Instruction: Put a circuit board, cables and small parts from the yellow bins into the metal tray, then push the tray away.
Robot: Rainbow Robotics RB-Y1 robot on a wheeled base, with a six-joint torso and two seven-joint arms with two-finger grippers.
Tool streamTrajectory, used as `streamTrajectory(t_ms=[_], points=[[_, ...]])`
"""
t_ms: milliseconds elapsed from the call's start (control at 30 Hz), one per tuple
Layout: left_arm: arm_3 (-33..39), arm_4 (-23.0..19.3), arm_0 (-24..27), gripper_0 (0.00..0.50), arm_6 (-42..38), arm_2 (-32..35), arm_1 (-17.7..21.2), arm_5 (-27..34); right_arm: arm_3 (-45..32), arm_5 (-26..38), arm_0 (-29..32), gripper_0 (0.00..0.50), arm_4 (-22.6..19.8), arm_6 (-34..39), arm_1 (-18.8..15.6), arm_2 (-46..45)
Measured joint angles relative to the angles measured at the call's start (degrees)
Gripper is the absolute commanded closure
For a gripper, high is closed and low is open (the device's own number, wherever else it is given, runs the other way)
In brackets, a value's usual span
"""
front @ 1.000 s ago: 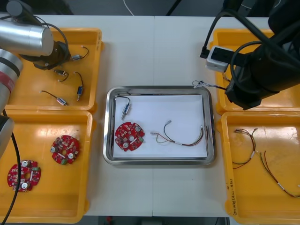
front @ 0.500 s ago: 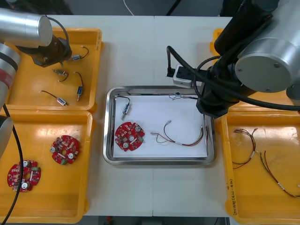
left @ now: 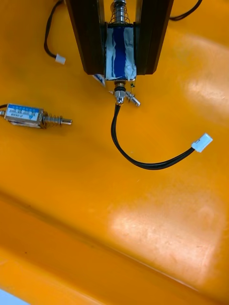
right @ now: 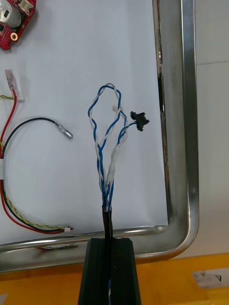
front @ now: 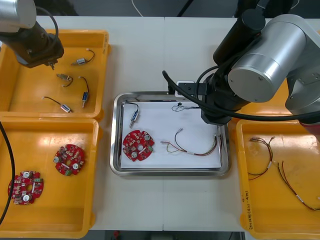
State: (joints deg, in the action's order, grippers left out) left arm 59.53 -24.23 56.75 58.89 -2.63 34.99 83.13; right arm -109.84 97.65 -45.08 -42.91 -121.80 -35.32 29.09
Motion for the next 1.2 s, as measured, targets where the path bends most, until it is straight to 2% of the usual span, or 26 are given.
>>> streamTrajectory(t_ms=[333, 500, 933, 1000, 1100, 1200], points=[[13.8, -1.7, -4.4, 0.5, 0.0, 2.2, 1.2, 11.8, 3.5, -6.7, 0.0, 0.5, 4.3, -3.5, 0.7, 5.6], [18.9, -2.8, -5.5, 0.5, 0.0, 2.2, 1.2, 17.0, 7.0, -10.3, -0.1, 0.5, 4.7, -3.5, 0.7, 9.1], [33.8, -11.0, -8.0, 0.5, 0.0, 2.2, 1.2, 26.3, 11.1, -14.2, -0.1, 0.5, 7.3, -3.6, 0.7, 11.6], [36.1, -12.1, -8.6, 0.5, 0.0, 2.2, 1.2, 26.3, 11.7, -14.6, -0.1, 0.378, 7.9, -3.7, 0.7, 11.6], [39.7, -13.0, -9.8, 0.5, 0.0, 2.2, 1.2, 26.4, 12.0, -14.7, -0.1, 0.001, 8.3, -3.7, 0.7, 11.6], [42.1, -13.6, -10.9, 0.5, 0.0, 2.2, 1.2, 26.4, 12.0, -14.8, -0.1, 0.0, 8.9, -3.7, 0.7, 11.6]])
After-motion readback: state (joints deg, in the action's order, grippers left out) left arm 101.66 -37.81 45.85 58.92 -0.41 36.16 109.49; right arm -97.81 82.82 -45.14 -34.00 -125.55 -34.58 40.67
